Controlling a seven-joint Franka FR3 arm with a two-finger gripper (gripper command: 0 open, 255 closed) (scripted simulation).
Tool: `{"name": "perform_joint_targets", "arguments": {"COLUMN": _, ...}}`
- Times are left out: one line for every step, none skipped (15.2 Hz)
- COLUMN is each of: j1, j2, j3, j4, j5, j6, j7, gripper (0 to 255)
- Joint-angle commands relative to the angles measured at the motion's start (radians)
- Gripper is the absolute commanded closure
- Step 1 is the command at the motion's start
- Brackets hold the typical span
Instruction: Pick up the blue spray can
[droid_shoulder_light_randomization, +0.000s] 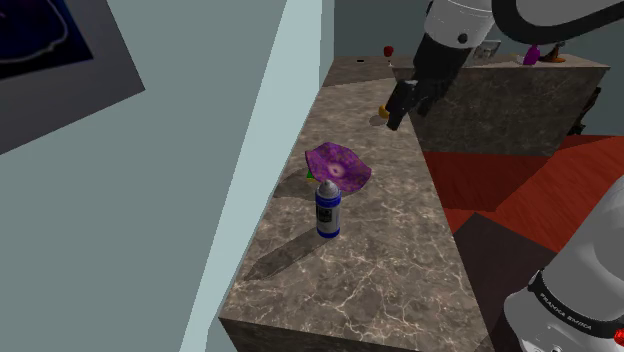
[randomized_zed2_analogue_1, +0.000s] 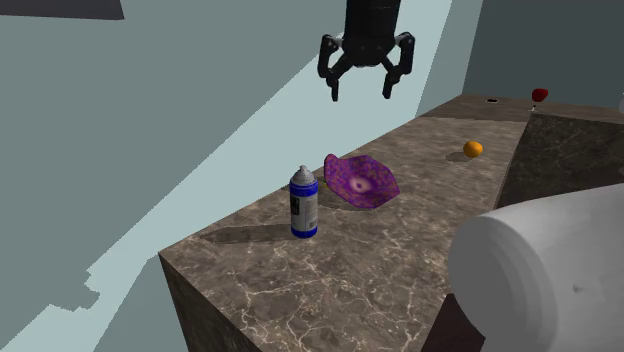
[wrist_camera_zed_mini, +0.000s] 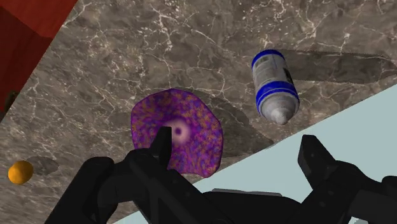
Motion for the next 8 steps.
{"name": "perform_joint_targets", "arguments": {"j1": -0.007, "j2": 0.01, "j3": 0.068, "j4": -0.056, "j5": -0.013, "j6": 0.12, "j7": 0.053, "gripper": 0}}
{"name": "perform_joint_targets", "arguments": {"j1": -0.014, "j2": 0.019, "j3": 0.105, "j4": -0.08, "j5": -0.022, "j6": 0.178, "j7": 0.082, "gripper": 0}}
{"name": "perform_joint_targets", "arguments": {"j1": -0.024, "j2": 0.032, "j3": 0.144, "j4": -0.102, "j5": -0.033, "j6": 0.236, "j7": 0.114, "gripper": 0}}
{"name": "perform_joint_targets", "arguments": {"j1": -0.038, "j2": 0.049, "j3": 0.185, "j4": -0.121, "j5": -0.047, "j6": 0.295, "j7": 0.148, "gripper": 0}}
{"name": "perform_joint_targets", "arguments": {"j1": -0.057, "j2": 0.068, "j3": 0.23, "j4": -0.138, "j5": -0.064, "j6": 0.353, "j7": 0.185, "gripper": 0}}
{"name": "perform_joint_targets", "arguments": {"j1": -0.081, "j2": 0.09, "j3": 0.278, "j4": -0.15, "j5": -0.084, "j6": 0.411, "j7": 0.226, "gripper": 0}}
{"name": "perform_joint_targets", "arguments": {"j1": -0.113, "j2": 0.113, "j3": 0.33, "j4": -0.16, "j5": -0.108, "j6": 0.468, "j7": 0.27, "gripper": 0}}
{"name": "perform_joint_targets", "arguments": {"j1": -0.152, "j2": 0.137, "j3": 0.387, "j4": -0.166, "j5": -0.136, "j6": 0.524, "j7": 0.317, "gripper": 0}}
